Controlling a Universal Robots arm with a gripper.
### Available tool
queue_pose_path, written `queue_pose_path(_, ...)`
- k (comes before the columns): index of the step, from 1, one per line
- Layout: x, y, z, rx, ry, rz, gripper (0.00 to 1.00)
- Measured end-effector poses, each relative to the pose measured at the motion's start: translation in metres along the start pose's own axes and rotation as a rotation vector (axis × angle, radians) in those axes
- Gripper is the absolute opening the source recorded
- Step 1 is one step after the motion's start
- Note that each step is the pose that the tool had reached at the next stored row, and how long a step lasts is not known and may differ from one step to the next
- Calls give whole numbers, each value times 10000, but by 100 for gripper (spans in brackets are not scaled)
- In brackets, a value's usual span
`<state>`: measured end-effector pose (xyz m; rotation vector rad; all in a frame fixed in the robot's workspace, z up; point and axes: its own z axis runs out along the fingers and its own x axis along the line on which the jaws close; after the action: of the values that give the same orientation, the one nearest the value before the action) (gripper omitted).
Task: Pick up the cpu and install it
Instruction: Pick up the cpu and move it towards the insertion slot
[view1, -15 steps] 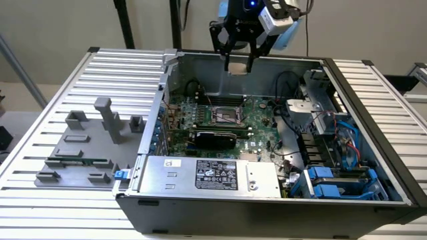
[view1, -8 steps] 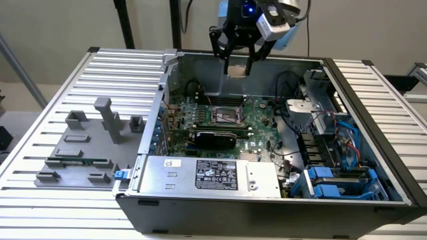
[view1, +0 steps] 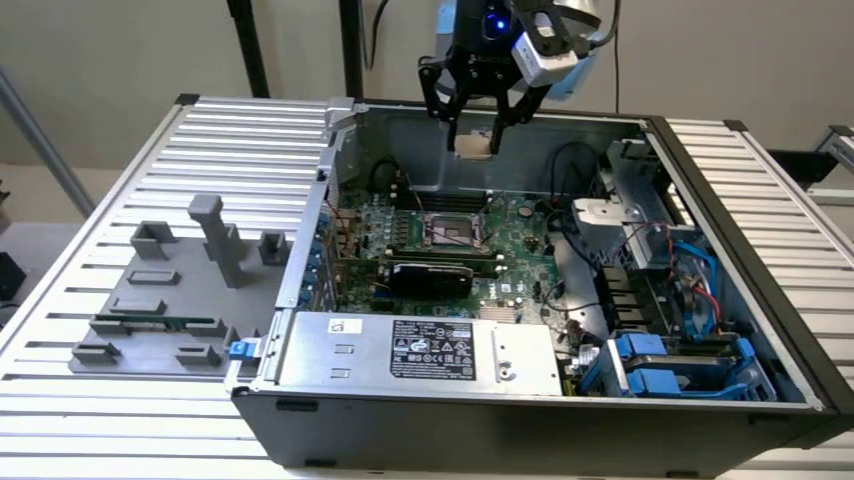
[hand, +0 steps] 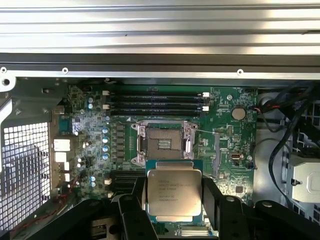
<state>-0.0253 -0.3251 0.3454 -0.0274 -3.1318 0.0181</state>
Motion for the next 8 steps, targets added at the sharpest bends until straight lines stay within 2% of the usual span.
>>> queue_pose_path(8, 0, 0, 0, 0, 0, 0, 55)
